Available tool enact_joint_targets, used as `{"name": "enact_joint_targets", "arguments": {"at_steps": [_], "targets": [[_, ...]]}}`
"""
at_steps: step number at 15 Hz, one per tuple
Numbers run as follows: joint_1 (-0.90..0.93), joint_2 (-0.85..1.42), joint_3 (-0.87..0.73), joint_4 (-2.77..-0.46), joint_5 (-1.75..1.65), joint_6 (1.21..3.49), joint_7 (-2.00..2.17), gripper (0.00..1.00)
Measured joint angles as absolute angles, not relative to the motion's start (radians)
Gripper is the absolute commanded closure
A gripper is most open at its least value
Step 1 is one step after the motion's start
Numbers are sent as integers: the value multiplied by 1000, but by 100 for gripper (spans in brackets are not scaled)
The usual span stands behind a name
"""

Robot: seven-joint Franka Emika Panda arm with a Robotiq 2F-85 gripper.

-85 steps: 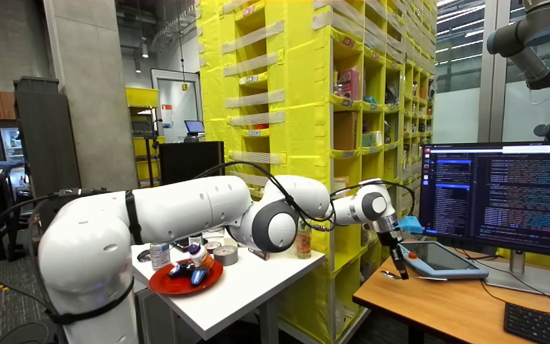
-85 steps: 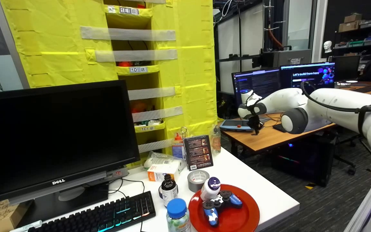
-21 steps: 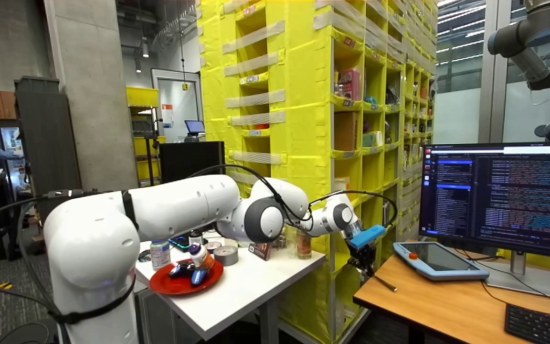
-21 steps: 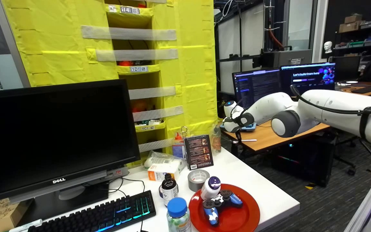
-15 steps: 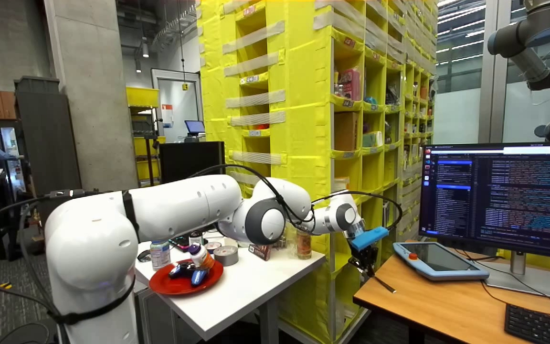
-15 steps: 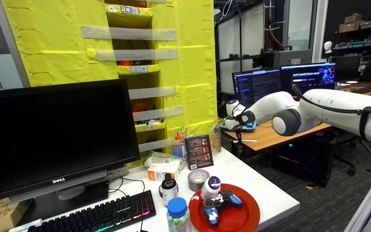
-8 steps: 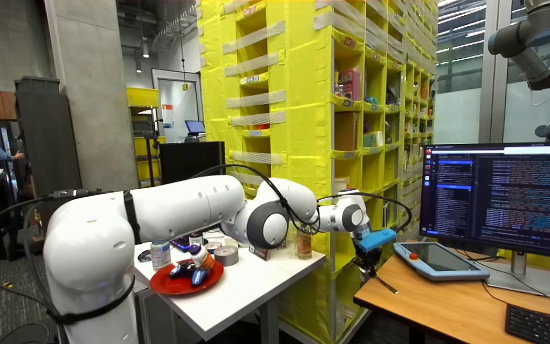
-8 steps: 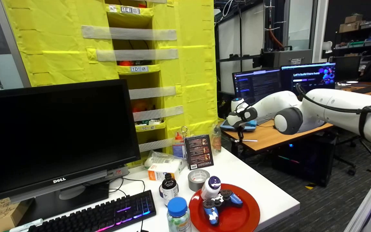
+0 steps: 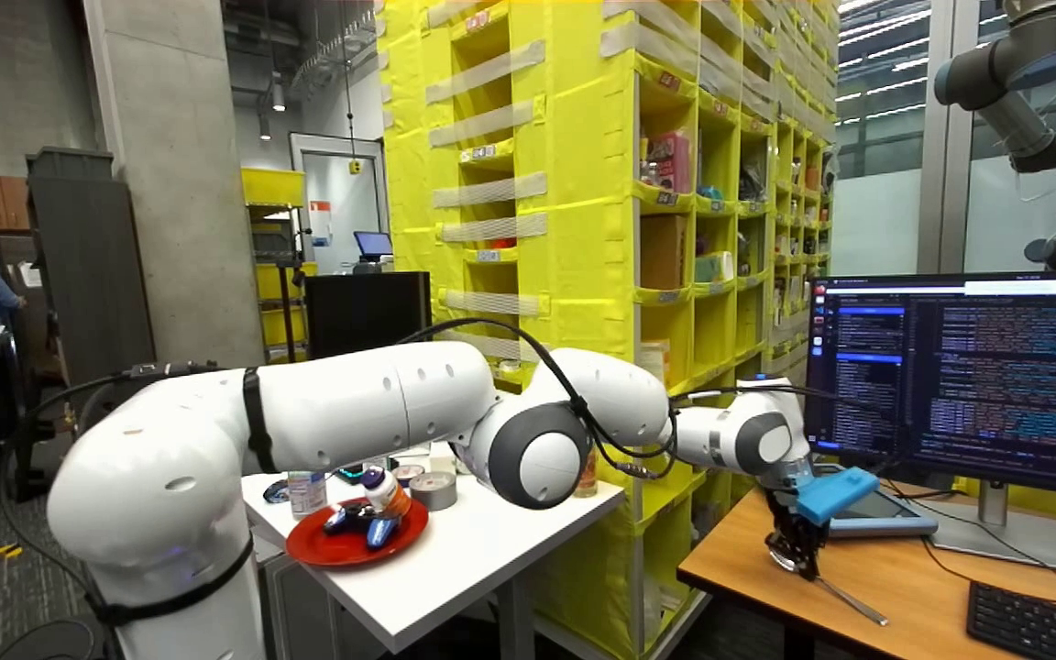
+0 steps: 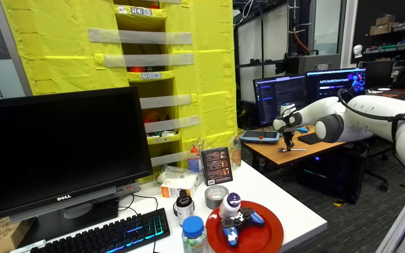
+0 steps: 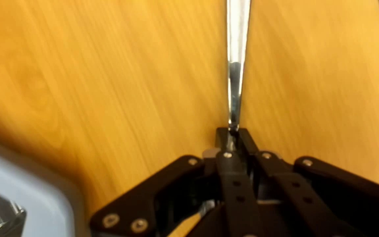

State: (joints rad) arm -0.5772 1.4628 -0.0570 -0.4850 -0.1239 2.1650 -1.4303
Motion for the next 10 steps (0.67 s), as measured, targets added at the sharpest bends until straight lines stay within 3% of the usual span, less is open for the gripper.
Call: {"name": "enact_joint_targets", "arguments": {"at_steps": [10], "targets": [[-693, 1463, -62, -476, -124, 2156, -1673, 98]]}}
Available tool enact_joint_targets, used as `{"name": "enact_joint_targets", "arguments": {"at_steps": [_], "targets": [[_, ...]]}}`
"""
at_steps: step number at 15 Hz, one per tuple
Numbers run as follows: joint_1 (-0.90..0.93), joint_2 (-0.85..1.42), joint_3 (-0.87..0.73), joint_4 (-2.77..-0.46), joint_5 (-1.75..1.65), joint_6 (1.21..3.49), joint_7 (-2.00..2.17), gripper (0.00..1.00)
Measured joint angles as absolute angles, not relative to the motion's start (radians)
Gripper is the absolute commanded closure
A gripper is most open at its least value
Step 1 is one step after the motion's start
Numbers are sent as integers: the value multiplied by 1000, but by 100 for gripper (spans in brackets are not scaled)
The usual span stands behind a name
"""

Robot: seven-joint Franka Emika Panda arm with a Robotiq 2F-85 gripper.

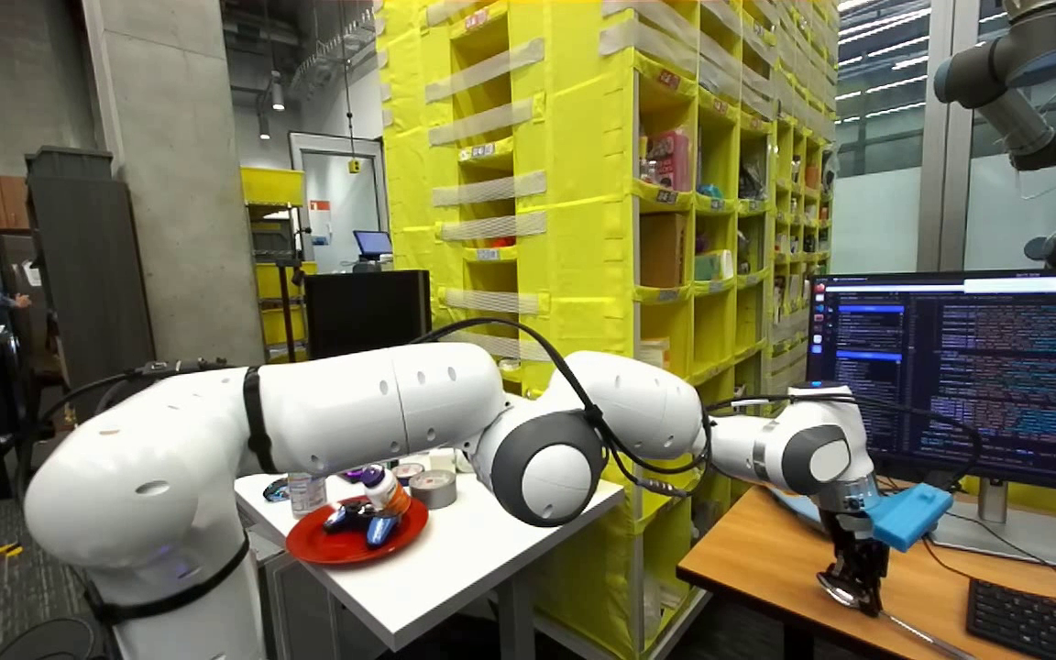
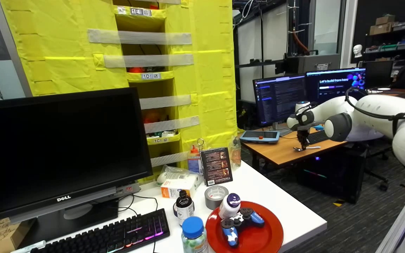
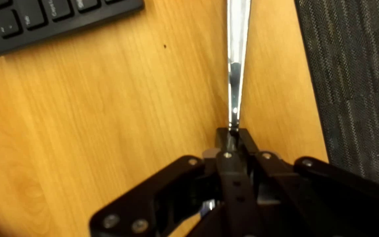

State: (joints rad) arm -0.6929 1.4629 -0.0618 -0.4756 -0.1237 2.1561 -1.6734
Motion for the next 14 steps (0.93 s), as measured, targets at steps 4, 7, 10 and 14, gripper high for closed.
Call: {"name": "enact_joint_targets", "arguments": {"at_steps": [4, 7, 10, 14], "targets": [[-693, 1463, -70, -470, -124, 2150, -1708, 98], [-692, 1463, -74, -465, -124, 2149, -1719, 98], [-687, 1463, -74, -461, -124, 2149, -1735, 98], [-674, 1463, -81, -458, -124, 2149, -1756, 98]]}}
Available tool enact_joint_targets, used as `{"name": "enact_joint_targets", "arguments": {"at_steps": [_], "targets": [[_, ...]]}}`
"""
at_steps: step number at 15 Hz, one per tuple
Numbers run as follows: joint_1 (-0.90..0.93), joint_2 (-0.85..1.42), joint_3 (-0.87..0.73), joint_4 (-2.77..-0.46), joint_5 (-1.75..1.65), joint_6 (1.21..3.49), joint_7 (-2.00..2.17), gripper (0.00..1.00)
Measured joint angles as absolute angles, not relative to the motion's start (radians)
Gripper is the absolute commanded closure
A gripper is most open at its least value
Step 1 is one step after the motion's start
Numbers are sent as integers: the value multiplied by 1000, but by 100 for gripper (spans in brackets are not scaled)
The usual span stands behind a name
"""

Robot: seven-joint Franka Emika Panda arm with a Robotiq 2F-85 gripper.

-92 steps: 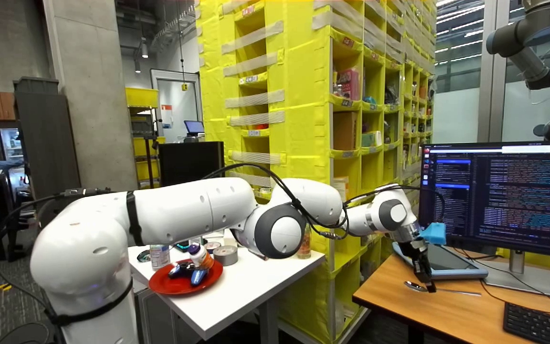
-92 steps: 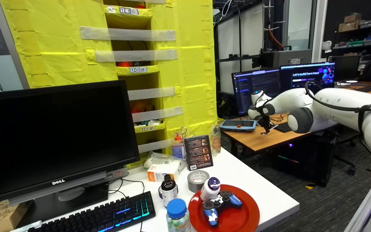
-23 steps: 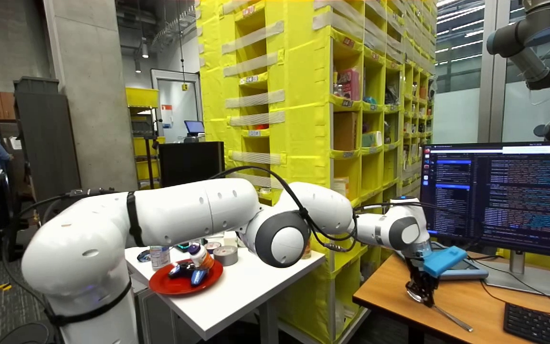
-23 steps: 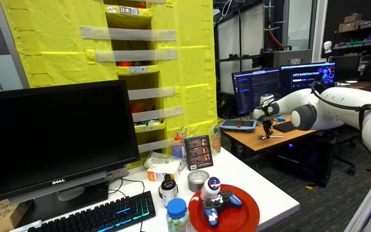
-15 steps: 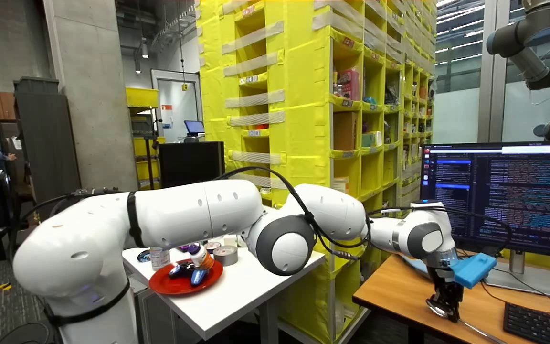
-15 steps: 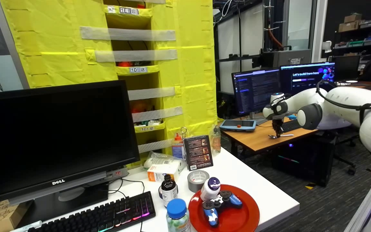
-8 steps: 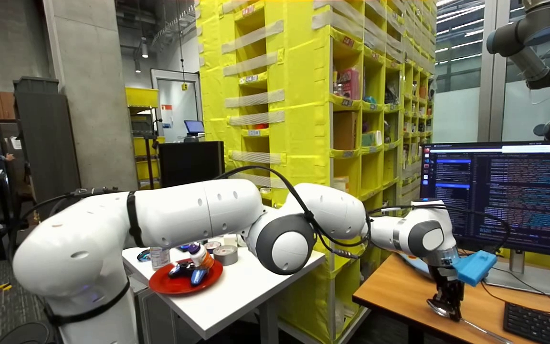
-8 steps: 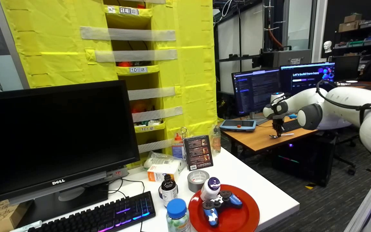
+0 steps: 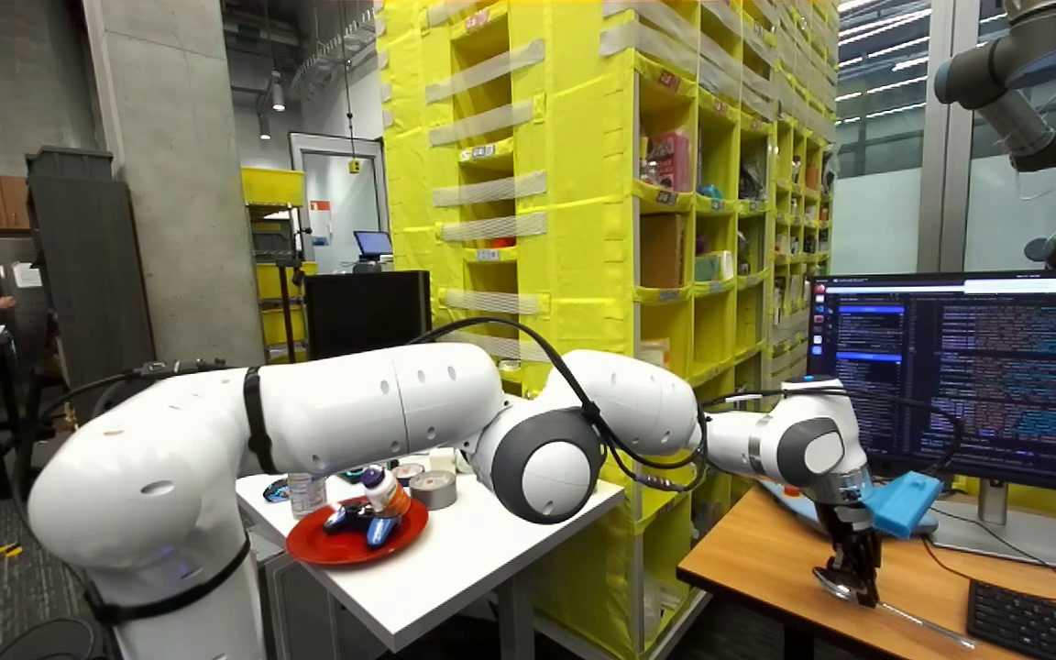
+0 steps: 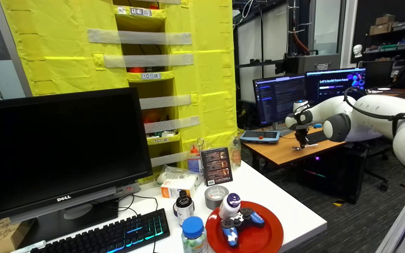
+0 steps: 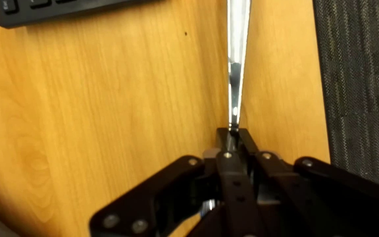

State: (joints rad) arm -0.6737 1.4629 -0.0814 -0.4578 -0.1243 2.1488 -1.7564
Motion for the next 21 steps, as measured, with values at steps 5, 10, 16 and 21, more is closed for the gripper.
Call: {"name": "enact_joint_targets", "arguments": {"at_steps": [5, 10, 16, 21], "targets": [[-671, 1463, -99, -454, -126, 2167, -1773, 98], [-678, 1463, -107, -450, -126, 2210, -1783, 98], [-666, 1463, -108, -450, -127, 2225, -1829, 98], [-640, 1463, -109, -449, -127, 2248, -1855, 98]]}}
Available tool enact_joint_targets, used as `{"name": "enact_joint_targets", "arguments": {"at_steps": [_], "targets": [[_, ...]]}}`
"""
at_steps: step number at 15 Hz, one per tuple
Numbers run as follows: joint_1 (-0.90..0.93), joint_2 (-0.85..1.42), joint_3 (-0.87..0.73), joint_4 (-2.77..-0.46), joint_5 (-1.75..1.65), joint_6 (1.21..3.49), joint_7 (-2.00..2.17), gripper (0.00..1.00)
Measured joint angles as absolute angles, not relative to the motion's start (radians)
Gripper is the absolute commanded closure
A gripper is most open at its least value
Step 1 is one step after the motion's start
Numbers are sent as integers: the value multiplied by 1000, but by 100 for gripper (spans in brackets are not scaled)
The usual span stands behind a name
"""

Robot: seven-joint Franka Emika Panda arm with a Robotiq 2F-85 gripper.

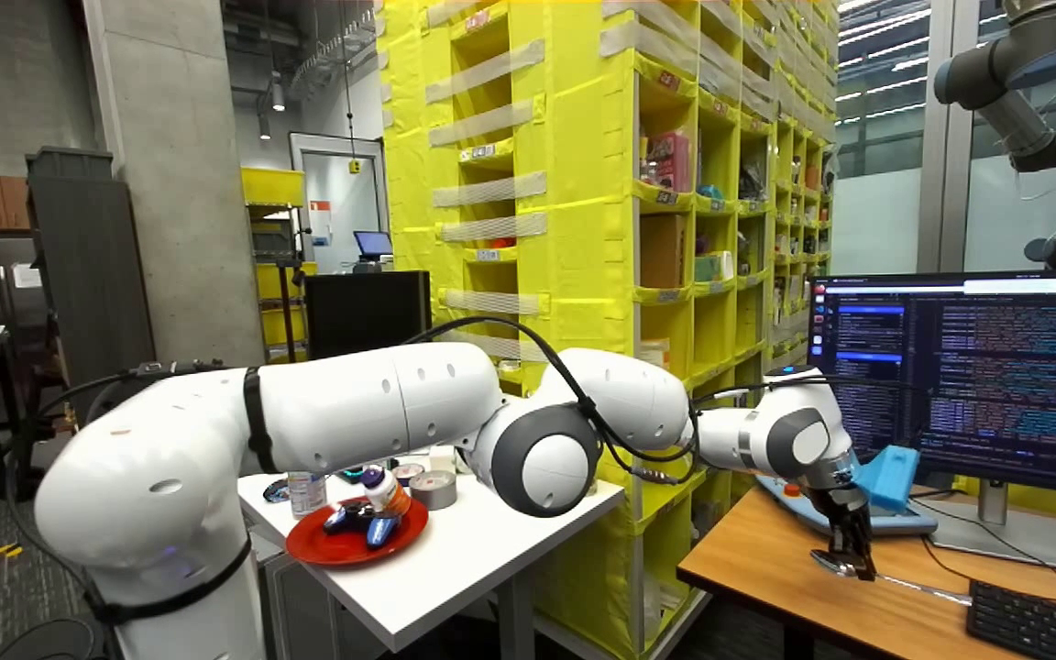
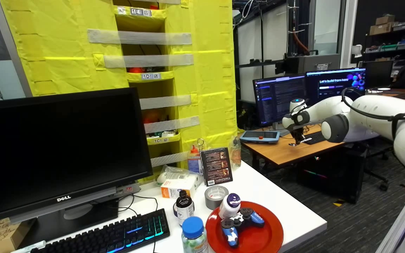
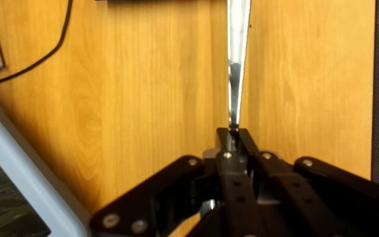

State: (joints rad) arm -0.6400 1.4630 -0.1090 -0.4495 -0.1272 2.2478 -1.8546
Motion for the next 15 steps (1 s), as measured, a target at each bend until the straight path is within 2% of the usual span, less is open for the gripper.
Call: {"name": "enact_joint_targets", "arguments": {"at_steps": [8, 15], "targets": [[-614, 1464, -111, -453, -149, 2264, -1885, 98], [-561, 1467, -126, -485, -204, 2225, -2080, 98]]}}
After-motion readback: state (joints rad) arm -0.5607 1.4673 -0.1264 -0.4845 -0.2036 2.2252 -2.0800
